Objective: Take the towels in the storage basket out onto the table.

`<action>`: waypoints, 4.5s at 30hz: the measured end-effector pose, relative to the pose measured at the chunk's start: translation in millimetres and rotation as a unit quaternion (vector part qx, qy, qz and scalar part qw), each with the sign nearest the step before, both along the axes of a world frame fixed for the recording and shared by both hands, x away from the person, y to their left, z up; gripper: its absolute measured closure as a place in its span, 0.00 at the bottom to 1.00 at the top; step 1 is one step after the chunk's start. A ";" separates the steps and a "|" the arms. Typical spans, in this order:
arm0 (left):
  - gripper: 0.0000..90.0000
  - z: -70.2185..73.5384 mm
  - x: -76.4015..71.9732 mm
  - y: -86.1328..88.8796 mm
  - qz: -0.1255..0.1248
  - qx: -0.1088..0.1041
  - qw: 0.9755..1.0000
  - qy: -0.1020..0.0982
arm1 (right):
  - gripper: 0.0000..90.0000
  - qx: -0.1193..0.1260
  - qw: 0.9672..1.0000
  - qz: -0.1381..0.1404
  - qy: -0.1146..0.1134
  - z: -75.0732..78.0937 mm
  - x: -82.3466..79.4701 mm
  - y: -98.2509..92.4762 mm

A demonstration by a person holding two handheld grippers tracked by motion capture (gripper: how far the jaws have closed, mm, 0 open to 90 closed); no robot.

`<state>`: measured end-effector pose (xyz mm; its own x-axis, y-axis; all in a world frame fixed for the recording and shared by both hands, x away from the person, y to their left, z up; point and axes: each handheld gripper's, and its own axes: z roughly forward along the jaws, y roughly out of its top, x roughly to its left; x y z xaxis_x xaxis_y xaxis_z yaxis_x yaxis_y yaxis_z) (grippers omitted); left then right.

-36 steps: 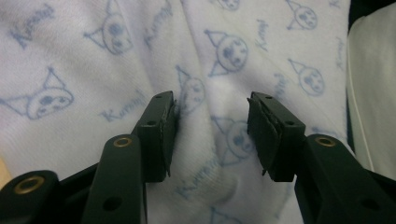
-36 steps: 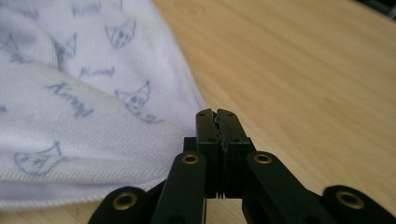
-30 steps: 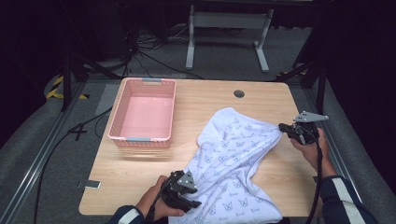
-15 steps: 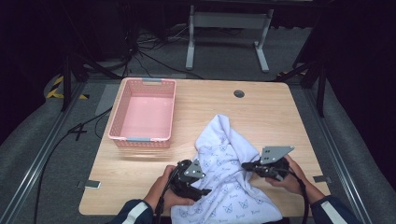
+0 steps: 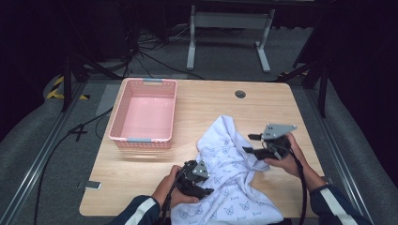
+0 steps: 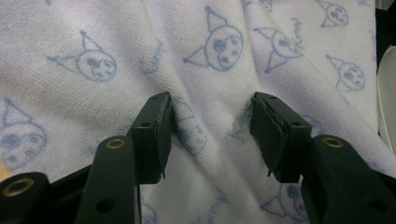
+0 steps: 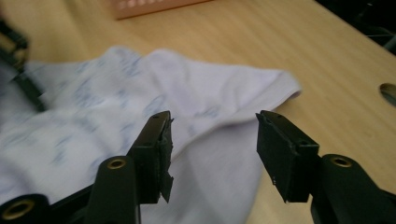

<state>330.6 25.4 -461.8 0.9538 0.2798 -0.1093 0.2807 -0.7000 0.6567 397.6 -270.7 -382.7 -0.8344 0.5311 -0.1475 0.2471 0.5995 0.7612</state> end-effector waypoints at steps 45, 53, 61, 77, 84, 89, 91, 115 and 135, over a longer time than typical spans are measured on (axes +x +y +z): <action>0.55 3.1 -35.2 -6.7 -0.092 -0.007 0.995 0.036 | 0.79 -0.050 0.932 -0.355 0.053 -38.1 98.5 -176.4; 0.48 20.1 -9.3 10.1 0.015 -0.069 0.997 0.011 | 0.52 -0.019 0.968 -0.250 0.017 -14.6 95.8 -119.9; 0.49 10.7 25.7 -21.0 0.037 -0.053 0.998 0.013 | 0.42 -0.032 0.987 -0.140 0.076 -31.8 112.0 -44.1; 0.88 3.8 45.6 -53.2 0.009 -0.002 1.000 0.005 | 0.88 -0.086 0.981 -0.118 0.127 -54.0 126.1 -12.0; 0.94 25.7 32.0 -22.6 0.037 0.022 0.997 -0.063 | 0.88 -0.002 0.990 -0.139 0.033 -13.4 105.9 -24.8; 0.94 38.5 10.9 12.4 0.050 0.027 0.995 -0.078 | 0.88 0.068 0.986 -0.153 -0.015 16.3 79.6 -61.6; 0.95 35.5 -1.5 19.3 0.041 0.035 0.996 -0.072 | 0.88 0.081 0.985 -0.149 -0.014 17.5 69.2 -71.2; 0.47 47.0 76.7 -99.0 0.017 -0.026 0.999 -0.036 | 0.70 -0.078 0.991 -0.095 0.060 -54.7 -14.1 -104.2; 0.92 34.1 105.7 -72.5 0.081 -0.040 0.995 -0.044 | 0.55 -0.039 0.992 -0.117 0.014 -58.3 0.2 -81.8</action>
